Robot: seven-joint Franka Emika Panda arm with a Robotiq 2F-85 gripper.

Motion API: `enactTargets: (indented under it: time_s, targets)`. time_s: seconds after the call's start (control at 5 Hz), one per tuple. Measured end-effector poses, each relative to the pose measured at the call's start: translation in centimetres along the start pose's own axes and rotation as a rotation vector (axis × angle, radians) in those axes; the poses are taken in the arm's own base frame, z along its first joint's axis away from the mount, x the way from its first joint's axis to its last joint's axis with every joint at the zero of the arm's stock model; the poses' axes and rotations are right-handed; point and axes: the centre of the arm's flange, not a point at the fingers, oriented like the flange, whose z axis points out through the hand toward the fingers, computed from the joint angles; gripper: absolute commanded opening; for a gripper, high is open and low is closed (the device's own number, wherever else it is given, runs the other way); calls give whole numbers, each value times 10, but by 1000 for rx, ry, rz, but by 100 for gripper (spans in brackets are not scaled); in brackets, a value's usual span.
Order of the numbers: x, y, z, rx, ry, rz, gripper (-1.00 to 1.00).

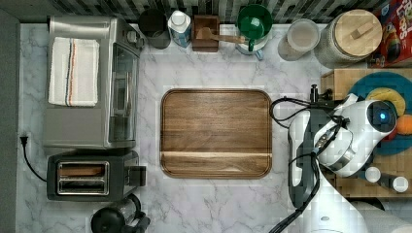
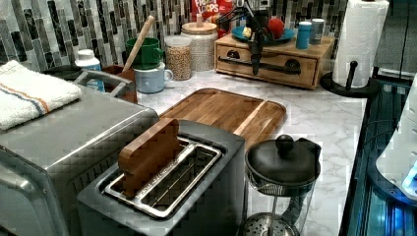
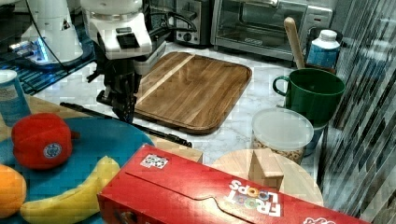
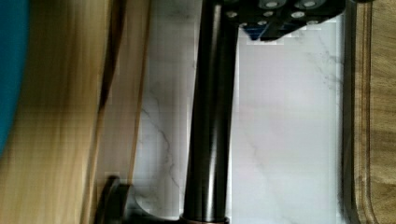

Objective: Close the drawer.

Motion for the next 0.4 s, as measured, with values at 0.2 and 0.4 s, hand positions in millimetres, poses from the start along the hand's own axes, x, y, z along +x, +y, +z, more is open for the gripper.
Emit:
enactTargets:
  time_s: [0.2,0.4]
  targets:
    - [0,1,0,-1,1,1,-100]
    - [0,1,0,2,-3,1,-100]
